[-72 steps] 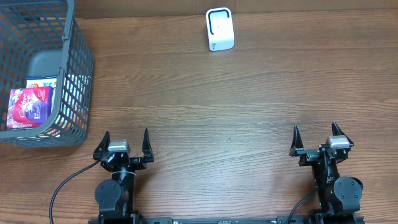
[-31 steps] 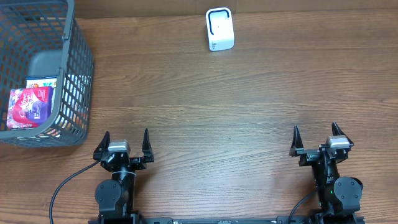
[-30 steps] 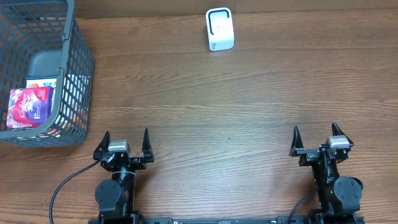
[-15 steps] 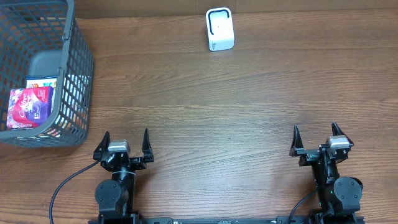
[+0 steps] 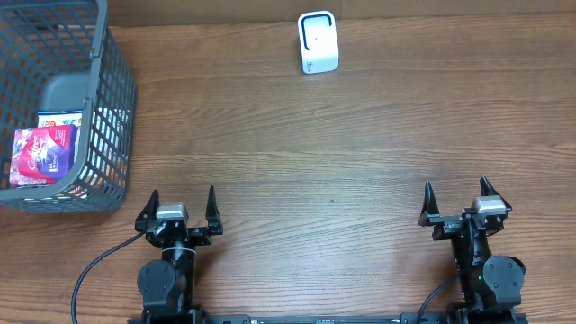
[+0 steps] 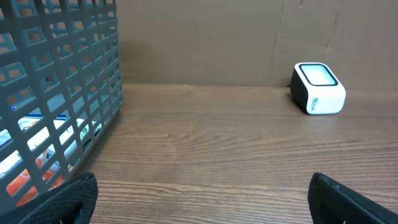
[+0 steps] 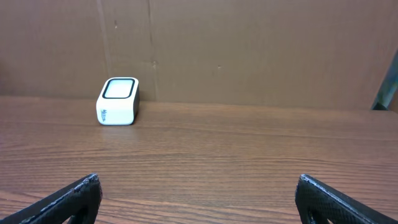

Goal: Scan the item barcode

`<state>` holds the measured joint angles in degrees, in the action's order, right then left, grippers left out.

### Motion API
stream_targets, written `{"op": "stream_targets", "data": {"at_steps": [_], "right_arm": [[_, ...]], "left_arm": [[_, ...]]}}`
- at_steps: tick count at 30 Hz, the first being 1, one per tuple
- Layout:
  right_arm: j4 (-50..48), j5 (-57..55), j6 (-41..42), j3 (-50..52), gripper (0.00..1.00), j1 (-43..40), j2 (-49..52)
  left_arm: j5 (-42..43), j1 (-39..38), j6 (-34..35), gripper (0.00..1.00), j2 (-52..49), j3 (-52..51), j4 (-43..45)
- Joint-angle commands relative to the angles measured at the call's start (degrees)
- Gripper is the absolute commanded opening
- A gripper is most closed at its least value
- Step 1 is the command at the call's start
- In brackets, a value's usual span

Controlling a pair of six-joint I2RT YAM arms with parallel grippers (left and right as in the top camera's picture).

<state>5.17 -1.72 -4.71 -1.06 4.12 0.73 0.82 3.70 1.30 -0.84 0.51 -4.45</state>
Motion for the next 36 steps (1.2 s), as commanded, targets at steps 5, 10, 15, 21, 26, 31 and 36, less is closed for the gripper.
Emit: {"op": "stream_targets", "data": {"at_steps": [5,10,15,21,26,31,36], "right_arm": [[-0.35,0.31,0.22,0.59,1.00,-0.28,-0.57],[-0.37,0.31,0.22,0.59,1.00,-0.28,-0.57],[-0.37,0.31,0.22,0.59,1.00,-0.28,-0.57],[-0.35,0.31,0.22,0.59,1.00,-0.28,-0.57],[-0.35,0.31,0.22,0.59,1.00,-0.28,-0.57],[-0.37,0.31,0.22,0.59,1.00,-0.28,-0.57],[-0.37,0.31,0.22,0.59,1.00,-0.28,-0.57]], "left_arm": [[15.74,-0.44,14.29,1.00,0.59,-0.20,3.41],[31.34,-0.42,35.08,1.00,0.59,-0.20,6.82],[37.66,-0.42,42.71,1.00,0.59,-0.13,25.42],[36.26,-0.35,34.27,1.00,0.48,5.05,29.20],[31.45,-0.35,20.50,1.00,-2.14,16.68,14.99],[18.05,-0.35,10.58,1.00,-15.04,38.14,-12.31],[28.48,-0.37,4.85,1.00,-30.62,55.69,-32.68]]}}
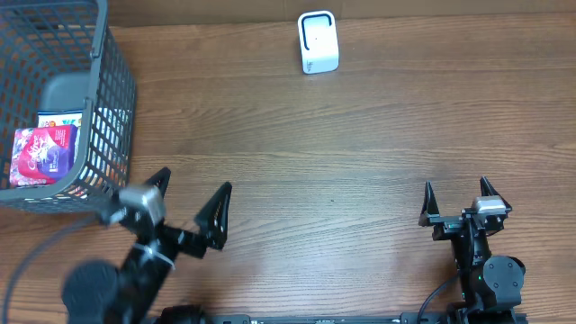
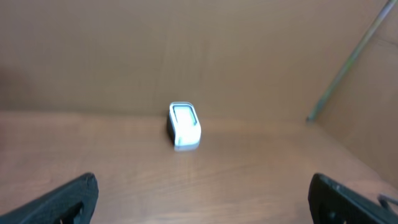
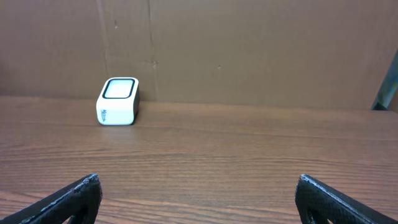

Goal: Scan the item barcode
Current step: 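Swing the left gripper over the grey basket and lower it inside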

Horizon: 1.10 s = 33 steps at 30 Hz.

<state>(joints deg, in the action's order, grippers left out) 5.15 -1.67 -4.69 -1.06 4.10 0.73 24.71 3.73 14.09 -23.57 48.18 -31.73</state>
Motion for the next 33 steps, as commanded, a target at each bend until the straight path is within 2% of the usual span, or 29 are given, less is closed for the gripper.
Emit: {"op": "stream_targets", "data": {"at_steps": [1,3,6,8,12,15,17,22,24,29,33], "right_arm": [[-0.35,0.26,0.22,0.59,1.00,-0.26,-0.57],[-0.35,0.26,0.20,0.59,1.00,-0.26,-0.57],[-0.35,0.26,0.20,0.59,1.00,-0.26,-0.57],[-0.35,0.26,0.20,0.59,1.00,-0.26,-0.57],[-0.35,0.26,0.20,0.59,1.00,-0.26,-0.57],[-0.35,0.26,0.20,0.59,1.00,-0.26,-0.57],[-0.33,0.26,0.20,0.59,1.00,-0.26,-0.57],[-0.35,0.26,0.20,0.59,1.00,-0.26,-0.57],[-0.35,0.26,0.20,0.59,1.00,-0.26,-0.57],[-0.35,0.26,0.20,0.59,1.00,-0.26,-0.57],[-0.35,0.26,0.20,0.59,1.00,-0.26,-0.57]], "left_arm": [[6.75,-0.39,-9.46,1.00,-10.49,10.21,-7.34],[8.24,-0.39,-12.57,1.00,-14.91,13.18,-8.74],[6.45,-0.33,-13.42,1.00,-20.68,17.51,-9.05],[-0.31,-0.31,-10.78,1.00,-25.53,23.34,-12.72],[-20.65,0.44,-8.24,1.00,-40.11,44.39,-31.36],[-29.83,1.79,-8.26,1.00,-51.15,60.48,-42.69],[-32.89,3.08,-7.34,1.00,-56.50,68.48,-46.21],[-31.41,11.80,-4.96,1.00,-66.36,84.67,-45.44],[-31.63,15.78,-3.52,1.00,-68.15,87.36,-43.23],[-31.67,24.72,-2.23,1.00,-70.97,88.06,-35.01],[-31.71,26.64,-2.29,1.00,-72.83,88.04,-35.85]]}}
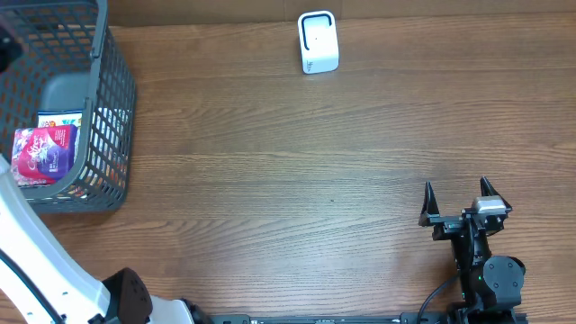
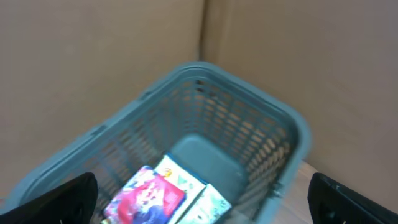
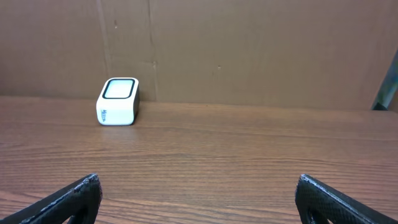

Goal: Scan the item barcode
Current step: 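Swing the left gripper over the grey basket and lower it inside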

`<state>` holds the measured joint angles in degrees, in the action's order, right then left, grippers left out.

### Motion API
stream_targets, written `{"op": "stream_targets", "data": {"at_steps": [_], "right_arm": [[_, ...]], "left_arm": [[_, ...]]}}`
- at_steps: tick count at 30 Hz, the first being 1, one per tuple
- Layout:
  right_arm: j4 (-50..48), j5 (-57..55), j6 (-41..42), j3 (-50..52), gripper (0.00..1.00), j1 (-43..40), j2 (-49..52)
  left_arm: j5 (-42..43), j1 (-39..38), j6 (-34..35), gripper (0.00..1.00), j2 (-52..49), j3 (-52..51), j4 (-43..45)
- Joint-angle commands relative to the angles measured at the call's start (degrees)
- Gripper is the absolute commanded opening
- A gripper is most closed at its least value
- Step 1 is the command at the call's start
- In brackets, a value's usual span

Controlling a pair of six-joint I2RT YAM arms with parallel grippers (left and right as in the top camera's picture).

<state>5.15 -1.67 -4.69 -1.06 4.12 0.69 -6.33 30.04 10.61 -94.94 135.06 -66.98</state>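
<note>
A grey mesh basket (image 1: 115, 99) stands at the table's far left. It holds a red and purple packet (image 1: 40, 153) and white boxes (image 1: 61, 119). In the left wrist view the basket (image 2: 249, 93) lies below, blurred, with the red packet (image 2: 146, 199) inside. My left gripper (image 2: 202, 202) hangs open above it, holding nothing. Its white arm (image 1: 36, 261) rises along the left edge of the overhead view. The white barcode scanner (image 1: 318, 41) sits at the far middle, also in the right wrist view (image 3: 117, 101). My right gripper (image 1: 456, 193) rests open at the near right.
Brown cardboard walls (image 3: 249, 50) close off the back of the wooden table (image 1: 297, 153). A long stretch of table lies between the basket and the scanner.
My left arm has swung from the near-left table, facing the scanner, to high above the basket, looking down into it. Its gripper stays open. The right arm has not moved.
Both grippers rested open at the table's near edge, the left one beside the basket. Then the left arm was lifted and turned toward the scanner. Now it hangs over the basket with the packets below it.
</note>
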Motion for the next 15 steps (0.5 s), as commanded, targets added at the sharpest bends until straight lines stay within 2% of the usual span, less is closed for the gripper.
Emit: {"op": "stream_targets", "data": {"at_steps": [1,6,11,15], "right_arm": [[-0.35,0.26,0.20,0.59,1.00,-0.28,-0.52],[-0.35,0.26,0.20,0.59,1.00,-0.28,-0.52],[-0.35,0.26,0.20,0.59,1.00,-0.28,-0.52],[-0.35,0.26,0.20,0.59,1.00,-0.28,-0.52]], "left_arm": [[-0.94,0.33,0.59,1.00,-2.01,1.05,-1.09],[-6.32,0.44,-6.64,1.00,-5.88,-0.11,-2.21],[-17.46,1.18,-6.58,1.00,-9.99,-3.67,-1.29],[-19.15,1.18,-9.77,1.00,-13.31,-6.69,-1.33]]}}
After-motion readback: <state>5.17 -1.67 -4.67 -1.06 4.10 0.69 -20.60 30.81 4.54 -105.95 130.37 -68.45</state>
